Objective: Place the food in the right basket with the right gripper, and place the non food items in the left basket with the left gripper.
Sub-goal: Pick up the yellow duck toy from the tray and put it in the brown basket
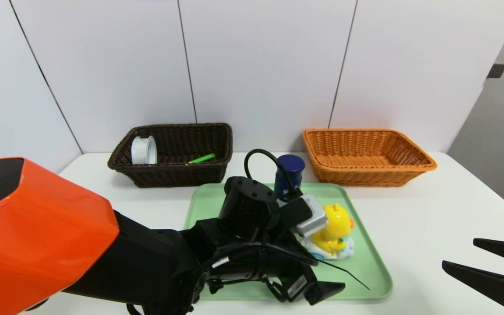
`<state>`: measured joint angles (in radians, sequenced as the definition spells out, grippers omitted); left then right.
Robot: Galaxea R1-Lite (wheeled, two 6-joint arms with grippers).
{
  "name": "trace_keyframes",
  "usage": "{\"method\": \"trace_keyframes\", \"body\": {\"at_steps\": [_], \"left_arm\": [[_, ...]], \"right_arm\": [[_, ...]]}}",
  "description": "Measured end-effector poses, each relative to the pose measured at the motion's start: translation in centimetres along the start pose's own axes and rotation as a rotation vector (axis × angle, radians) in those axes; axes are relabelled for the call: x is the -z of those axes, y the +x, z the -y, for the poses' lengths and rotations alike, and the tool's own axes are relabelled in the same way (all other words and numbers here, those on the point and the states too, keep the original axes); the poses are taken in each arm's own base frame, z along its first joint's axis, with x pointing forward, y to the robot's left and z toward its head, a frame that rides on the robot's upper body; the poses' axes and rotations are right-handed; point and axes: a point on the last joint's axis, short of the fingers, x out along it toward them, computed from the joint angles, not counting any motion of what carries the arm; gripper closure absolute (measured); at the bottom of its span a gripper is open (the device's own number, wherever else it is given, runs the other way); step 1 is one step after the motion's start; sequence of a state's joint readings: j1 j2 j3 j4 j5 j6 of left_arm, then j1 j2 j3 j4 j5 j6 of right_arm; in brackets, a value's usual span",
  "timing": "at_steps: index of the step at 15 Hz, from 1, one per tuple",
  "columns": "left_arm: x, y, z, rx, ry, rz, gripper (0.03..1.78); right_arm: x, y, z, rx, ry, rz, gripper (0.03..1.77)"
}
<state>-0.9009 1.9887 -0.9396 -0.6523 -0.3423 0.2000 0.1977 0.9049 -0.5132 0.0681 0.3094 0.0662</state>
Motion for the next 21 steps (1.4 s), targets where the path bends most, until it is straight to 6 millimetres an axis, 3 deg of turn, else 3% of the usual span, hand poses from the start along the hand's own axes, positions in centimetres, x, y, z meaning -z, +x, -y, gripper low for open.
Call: {"method": "trace_keyframes", "body": {"at_steps": [21], "left_arm": [[0.9, 2.3, -0.7, -0.005, 0.006, 0.009, 0.12]], "right_arm": [[0.1, 0.0, 0.0, -0.003, 0.002, -0.002, 0.1]]}}
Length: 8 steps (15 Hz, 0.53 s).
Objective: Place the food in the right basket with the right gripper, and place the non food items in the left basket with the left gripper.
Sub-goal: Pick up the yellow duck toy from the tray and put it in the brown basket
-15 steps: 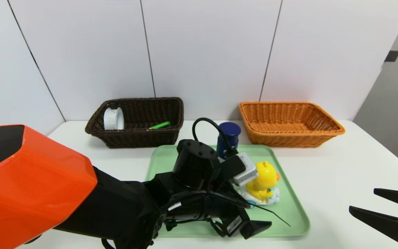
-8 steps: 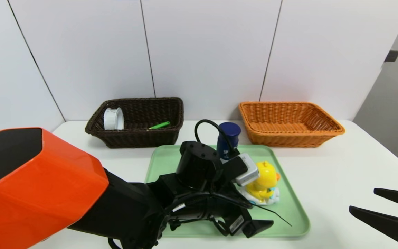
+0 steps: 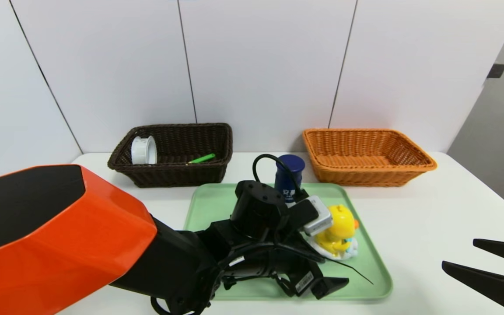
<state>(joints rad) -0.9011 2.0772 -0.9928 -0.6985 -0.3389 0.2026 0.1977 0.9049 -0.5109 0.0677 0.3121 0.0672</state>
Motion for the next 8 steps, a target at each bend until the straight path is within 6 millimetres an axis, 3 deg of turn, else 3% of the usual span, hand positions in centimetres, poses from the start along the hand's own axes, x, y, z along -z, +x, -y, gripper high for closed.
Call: {"method": "trace_keyframes", "body": {"at_steps": [8], "left_arm": [[0.15, 1.08, -0.14, 0.002, 0.001, 0.005, 0.12]], "right_arm": [[0.12, 0.05, 0.02, 0.0, 0.001, -0.004, 0.1]]}}
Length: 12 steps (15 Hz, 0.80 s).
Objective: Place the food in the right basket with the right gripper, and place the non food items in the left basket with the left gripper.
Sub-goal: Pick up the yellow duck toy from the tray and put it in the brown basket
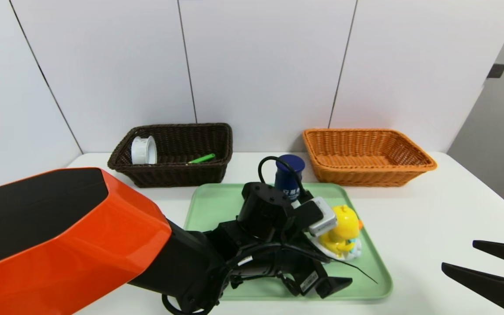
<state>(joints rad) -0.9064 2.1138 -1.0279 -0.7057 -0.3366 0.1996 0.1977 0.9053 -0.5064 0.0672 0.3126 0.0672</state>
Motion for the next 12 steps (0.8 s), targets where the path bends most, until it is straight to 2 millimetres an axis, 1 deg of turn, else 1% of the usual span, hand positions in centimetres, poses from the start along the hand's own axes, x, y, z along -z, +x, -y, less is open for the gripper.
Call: {"method": "trace_keyframes", "body": {"at_steps": [4, 9, 12], "left_arm": [[-0.2, 0.7, -0.3, -0.032, 0.022, 0.059, 0.12], [0.5, 1.4, -0.2, -0.028, 0.02, 0.046, 0.12], [0.5, 1.8, -0.1, -0.023, 0.021, 0.047, 0.12]], "right_arm": [[0.0, 0.0, 0.0, 0.001, 0.0, -0.002, 0.1], [0.0, 0.1, 0.0, 0.0, 0.0, -0.004, 0.1], [0.0, 0.1, 0.0, -0.001, 0.002, -0.005, 0.1]]}}
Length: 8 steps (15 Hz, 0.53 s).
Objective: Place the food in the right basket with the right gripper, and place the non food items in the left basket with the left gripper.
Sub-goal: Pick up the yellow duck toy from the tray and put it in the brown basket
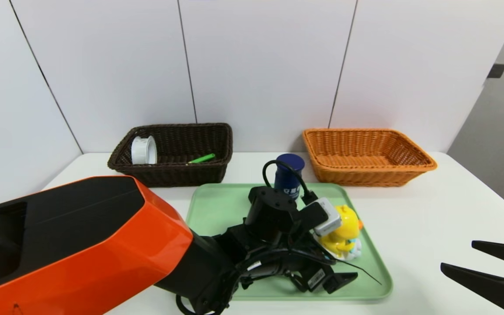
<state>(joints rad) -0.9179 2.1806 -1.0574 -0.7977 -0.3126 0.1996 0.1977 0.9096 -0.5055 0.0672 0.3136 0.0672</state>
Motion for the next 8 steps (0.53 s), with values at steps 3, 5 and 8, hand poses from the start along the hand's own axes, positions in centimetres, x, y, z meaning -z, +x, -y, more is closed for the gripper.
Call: {"method": "trace_keyframes", "body": {"at_steps": [3, 5, 8], "left_arm": [[-0.3, 0.5, 0.3, 0.008, 0.004, 0.011, 0.12], [-0.4, 0.8, 0.4, 0.011, 0.006, 0.015, 0.12], [-0.2, 1.2, 0.3, 0.012, 0.007, 0.015, 0.12]], "right_arm": [[0.0, 0.0, 0.0, 0.0, 0.0, 0.0, 0.1], [0.0, 0.0, 0.0, 0.0, 0.0, 0.0, 0.1], [0.0, 0.0, 0.0, 0.0, 0.001, -0.001, 0.1]]}}
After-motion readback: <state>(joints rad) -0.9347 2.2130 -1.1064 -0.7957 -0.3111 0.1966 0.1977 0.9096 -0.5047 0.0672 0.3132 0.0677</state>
